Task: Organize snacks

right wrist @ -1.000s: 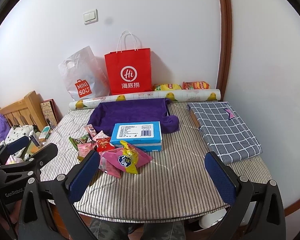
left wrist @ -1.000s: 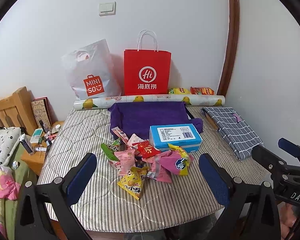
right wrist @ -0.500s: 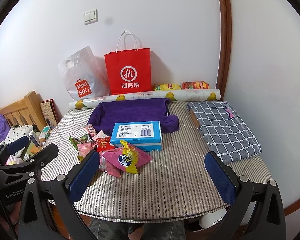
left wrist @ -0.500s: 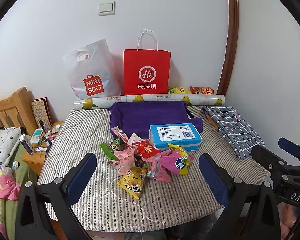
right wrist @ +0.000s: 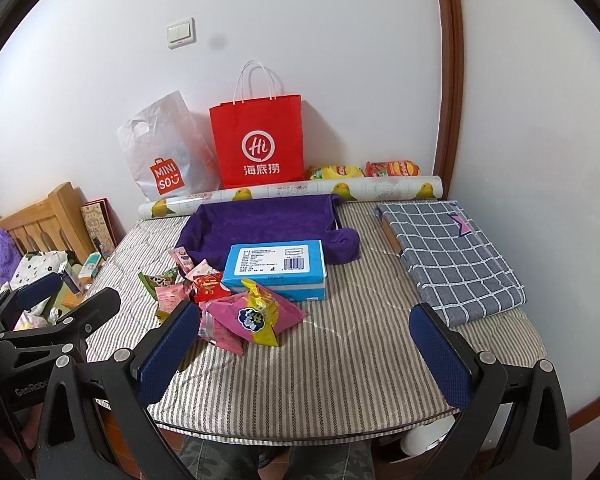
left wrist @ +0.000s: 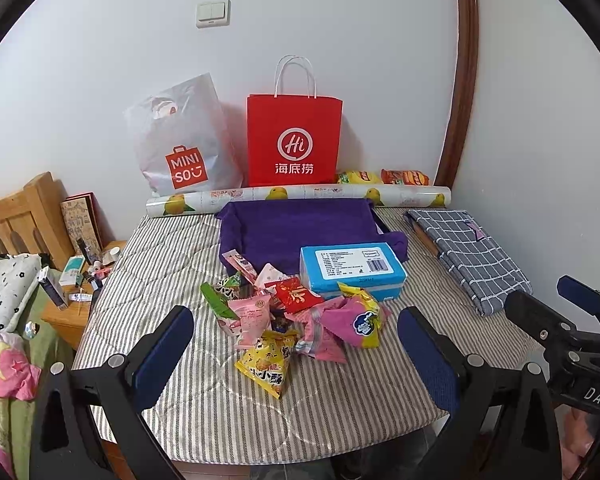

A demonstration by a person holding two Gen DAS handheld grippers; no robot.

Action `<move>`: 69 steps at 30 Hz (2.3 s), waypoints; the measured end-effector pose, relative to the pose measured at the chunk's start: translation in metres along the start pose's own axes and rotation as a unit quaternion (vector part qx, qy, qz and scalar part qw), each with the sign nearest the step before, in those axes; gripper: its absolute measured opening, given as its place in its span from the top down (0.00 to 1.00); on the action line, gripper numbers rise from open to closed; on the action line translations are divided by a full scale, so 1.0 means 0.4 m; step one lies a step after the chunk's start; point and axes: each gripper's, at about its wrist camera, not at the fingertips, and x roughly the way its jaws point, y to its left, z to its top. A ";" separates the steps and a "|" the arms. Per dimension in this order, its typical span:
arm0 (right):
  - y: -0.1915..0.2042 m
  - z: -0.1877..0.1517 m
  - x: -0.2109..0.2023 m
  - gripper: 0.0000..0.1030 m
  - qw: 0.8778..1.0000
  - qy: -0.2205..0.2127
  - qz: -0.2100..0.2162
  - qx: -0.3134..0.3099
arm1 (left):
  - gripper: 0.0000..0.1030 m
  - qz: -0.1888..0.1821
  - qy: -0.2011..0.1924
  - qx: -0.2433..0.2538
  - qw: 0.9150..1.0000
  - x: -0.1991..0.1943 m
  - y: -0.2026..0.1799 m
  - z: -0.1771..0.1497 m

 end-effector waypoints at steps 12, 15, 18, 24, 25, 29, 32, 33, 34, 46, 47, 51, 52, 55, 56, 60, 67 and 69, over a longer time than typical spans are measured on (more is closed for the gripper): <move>-0.022 -0.047 0.125 0.00 0.999 0.031 0.013 0.008 | 0.00 0.018 0.047 -0.027 0.998 0.128 0.085 -0.046; -0.021 -0.066 0.187 0.02 0.998 0.034 0.049 0.007 | 0.00 0.023 0.065 -0.033 0.997 0.173 0.113 -0.063; -0.015 -0.085 0.258 0.04 0.997 0.045 0.069 0.013 | 0.00 0.028 0.082 -0.038 0.996 0.213 0.141 -0.078; -0.001 -0.108 0.378 0.04 0.992 0.067 0.103 0.021 | 0.01 0.020 0.101 -0.050 0.993 0.294 0.186 -0.109; 0.003 -0.110 0.394 0.04 0.991 0.069 0.109 0.020 | 0.01 0.013 0.106 -0.056 0.993 0.308 0.194 -0.115; 0.024 -0.117 0.463 0.04 0.989 0.088 0.119 0.005 | 0.01 -0.005 0.113 -0.065 0.991 0.334 0.208 -0.124; 0.043 -0.115 0.498 0.04 0.989 0.092 0.113 -0.021 | 0.01 -0.019 0.113 -0.066 0.991 0.348 0.215 -0.127; 0.050 -0.113 0.508 0.04 0.989 0.090 0.109 -0.029 | 0.01 -0.023 0.113 -0.067 0.991 0.353 0.216 -0.129; 0.057 -0.110 0.519 0.04 0.989 0.090 0.110 -0.039 | 0.01 -0.026 0.114 -0.067 0.991 0.357 0.217 -0.131; 0.100 -0.113 0.591 0.18 0.980 0.108 0.133 -0.105 | 0.01 -0.034 0.130 -0.037 0.990 0.385 0.201 -0.154; 0.090 -0.113 0.589 0.22 0.980 0.108 0.136 -0.100 | 0.01 -0.036 0.131 -0.030 0.990 0.386 0.194 -0.156; 0.046 -0.104 0.562 0.27 0.982 0.101 0.145 -0.066 | 0.01 -0.058 0.132 -0.008 0.990 0.398 0.154 -0.159; 0.032 -0.101 0.551 0.27 0.982 0.099 0.148 -0.057 | 0.01 -0.060 0.133 -0.004 0.989 0.401 0.146 -0.161; 0.007 -0.093 0.521 0.43 0.984 0.093 0.144 -0.048 | 0.01 -0.051 0.141 0.013 0.989 0.420 0.116 -0.168; 0.001 -0.091 0.515 0.43 0.985 0.093 0.138 -0.046 | 0.01 -0.048 0.144 0.016 0.988 0.427 0.109 -0.172; -0.034 -0.103 0.504 0.43 0.987 0.097 0.122 -0.039 | 0.10 -0.047 0.151 0.010 0.987 0.447 0.103 -0.183; -0.061 -0.113 0.474 0.45 0.989 0.089 0.121 -0.017 | 0.53 -0.065 0.152 0.004 0.986 0.435 0.110 -0.185; -0.063 -0.113 0.463 0.45 0.989 0.088 0.119 -0.012 | 0.55 -0.067 0.148 0.001 0.987 0.423 0.112 -0.179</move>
